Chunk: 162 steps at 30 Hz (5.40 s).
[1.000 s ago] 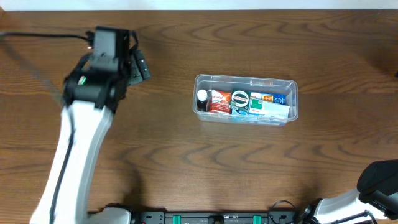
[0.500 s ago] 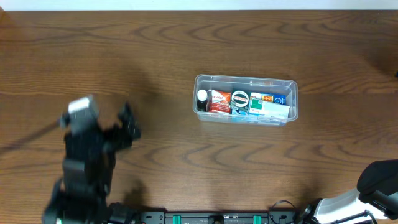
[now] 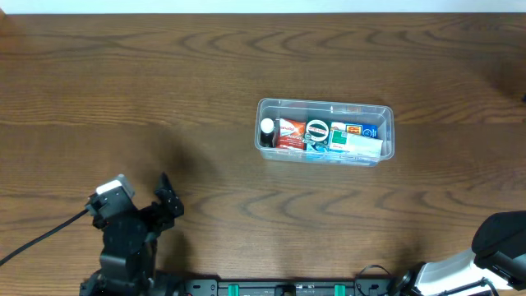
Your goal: Pack container
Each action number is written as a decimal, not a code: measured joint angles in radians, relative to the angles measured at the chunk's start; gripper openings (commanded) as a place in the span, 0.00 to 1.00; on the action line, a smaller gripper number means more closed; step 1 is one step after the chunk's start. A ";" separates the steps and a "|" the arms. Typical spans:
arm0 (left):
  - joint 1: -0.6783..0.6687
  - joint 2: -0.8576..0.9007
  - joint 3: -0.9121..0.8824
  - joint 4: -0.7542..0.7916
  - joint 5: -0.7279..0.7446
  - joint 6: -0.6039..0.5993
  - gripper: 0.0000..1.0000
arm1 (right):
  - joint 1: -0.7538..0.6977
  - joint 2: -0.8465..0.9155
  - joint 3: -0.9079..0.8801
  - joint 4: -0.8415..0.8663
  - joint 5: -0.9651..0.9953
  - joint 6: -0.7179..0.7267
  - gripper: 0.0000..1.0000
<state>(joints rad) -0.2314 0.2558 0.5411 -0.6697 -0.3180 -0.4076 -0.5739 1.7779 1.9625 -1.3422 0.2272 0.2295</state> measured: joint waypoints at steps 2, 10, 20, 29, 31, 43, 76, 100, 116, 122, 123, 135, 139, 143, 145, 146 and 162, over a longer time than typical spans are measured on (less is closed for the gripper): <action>0.000 0.000 -0.038 0.057 0.002 0.000 0.98 | 0.000 0.000 0.000 0.000 0.000 0.000 0.99; 0.000 0.000 -0.222 0.387 0.115 0.085 0.98 | 0.000 0.000 0.000 0.000 0.000 0.000 0.99; 0.000 0.000 -0.314 0.458 0.237 0.154 0.98 | 0.000 0.000 0.000 0.000 0.000 0.000 0.99; 0.000 0.000 -0.415 0.511 0.259 0.152 0.98 | 0.000 0.000 0.000 0.000 0.000 0.000 0.99; 0.000 0.000 -0.438 0.546 0.260 0.135 0.98 | 0.000 0.000 0.000 0.000 0.000 0.000 0.99; 0.000 0.001 -0.518 0.652 0.266 0.014 0.98 | 0.000 0.000 0.000 0.000 0.000 0.000 0.99; -0.046 -0.007 -0.517 0.642 0.266 -0.008 0.98 | 0.000 0.000 0.000 0.000 0.000 0.000 0.99; 0.071 -0.245 -0.517 0.641 0.266 -0.008 0.98 | 0.000 0.000 0.000 0.000 0.000 0.000 0.99; 0.100 -0.245 -0.517 0.641 0.266 -0.008 0.98 | 0.000 0.000 0.000 0.000 0.000 0.000 0.99; 0.100 -0.245 -0.517 0.641 0.266 -0.008 0.98 | 0.000 0.000 0.000 0.000 0.000 0.000 0.99; 0.100 -0.245 -0.517 0.641 0.266 -0.008 0.98 | 0.000 0.000 0.000 0.000 0.000 0.000 0.99; 0.100 -0.245 -0.517 0.641 0.266 -0.008 0.98 | 0.003 -0.071 -0.008 0.000 -0.003 0.000 0.99; 0.100 -0.245 -0.517 0.641 0.266 -0.008 0.98 | 0.029 -0.246 -0.010 0.002 -0.003 0.000 0.99; 0.100 -0.245 -0.517 0.641 0.266 -0.008 0.98 | 0.095 -0.504 -0.004 0.005 -0.003 0.000 0.99; 0.100 -0.245 -0.517 0.641 0.266 -0.008 0.98 | 0.122 -0.617 0.000 0.005 -0.003 0.000 0.99; 0.100 -0.245 -0.517 0.641 0.266 -0.008 0.98 | 0.133 -0.664 0.002 0.005 -0.004 0.000 0.99; 0.100 -0.245 -0.517 0.641 0.266 -0.008 0.98 | 0.396 -0.981 0.008 -0.053 0.069 -0.011 0.99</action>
<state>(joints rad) -0.1318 0.0113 0.0246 -0.0288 -0.0521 -0.4160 -0.1783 0.7967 1.9701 -1.3949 0.2958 0.2180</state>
